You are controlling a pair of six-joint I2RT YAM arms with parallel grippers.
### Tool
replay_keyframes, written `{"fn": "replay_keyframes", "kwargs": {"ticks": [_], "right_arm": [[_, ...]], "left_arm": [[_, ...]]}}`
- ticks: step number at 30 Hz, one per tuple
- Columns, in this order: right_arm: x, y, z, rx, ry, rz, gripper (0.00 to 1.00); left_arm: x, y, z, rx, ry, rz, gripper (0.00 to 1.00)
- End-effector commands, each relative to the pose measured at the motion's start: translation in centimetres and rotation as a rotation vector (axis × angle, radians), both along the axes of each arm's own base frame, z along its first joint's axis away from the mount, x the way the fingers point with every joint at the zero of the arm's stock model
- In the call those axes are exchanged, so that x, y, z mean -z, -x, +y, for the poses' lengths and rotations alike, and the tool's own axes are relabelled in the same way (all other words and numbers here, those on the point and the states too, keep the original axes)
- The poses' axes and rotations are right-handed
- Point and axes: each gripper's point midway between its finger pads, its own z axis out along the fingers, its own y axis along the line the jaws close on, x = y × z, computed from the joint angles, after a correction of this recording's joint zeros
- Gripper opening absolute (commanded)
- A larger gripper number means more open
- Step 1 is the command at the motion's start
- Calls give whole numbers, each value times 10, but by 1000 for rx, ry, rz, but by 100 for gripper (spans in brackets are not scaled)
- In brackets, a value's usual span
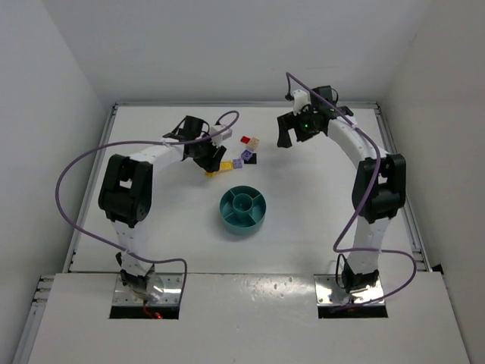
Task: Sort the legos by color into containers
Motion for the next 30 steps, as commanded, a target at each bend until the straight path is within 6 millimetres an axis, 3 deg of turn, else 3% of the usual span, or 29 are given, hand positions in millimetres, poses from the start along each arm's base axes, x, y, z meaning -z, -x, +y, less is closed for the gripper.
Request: {"fn": "replay_keyframes", "kwargs": {"ticks": [1, 2, 3, 6, 7, 9, 10, 11, 15, 17, 22, 30], "right_arm": [[-27, -40, 30, 9, -60, -114, 96], [-27, -46, 37, 0, -63, -126, 96], [-23, -58, 43, 6, -63, -130, 96], [-29, -80, 73, -30, -86, -184, 93], [-17, -92, 76, -30, -89, -195, 92], [-17, -102, 95, -49, -106, -226, 89], [-13, -105, 102, -59, -109, -233, 85], [6, -107, 111, -66, -98, -217, 83], [11, -121, 134, -117, -95, -272, 81], [30, -118, 148, -154, -88, -256, 81], [45, -124, 164, -188, -82, -276, 81], [74, -129, 163, -169, -38, -268, 81]], "left_arm": [[-34, 3, -11, 64, 62, -76, 58], [-29, 8, -9, 64, 57, -56, 61], [-37, 8, -11, 71, 69, -70, 68], [-47, 14, -10, 57, 83, -79, 68], [-52, 13, -6, 39, 91, -84, 68], [-62, 11, -2, 7, 88, -112, 68], [-66, 11, -2, 7, 91, -121, 68], [-70, 10, 1, -12, 100, -123, 68], [-77, 8, 11, -80, 124, -121, 68], [-77, 7, 14, -100, 142, -109, 68], [-90, 5, 24, -144, 172, -120, 68], [-98, 6, 30, -154, 177, -139, 68]]}}
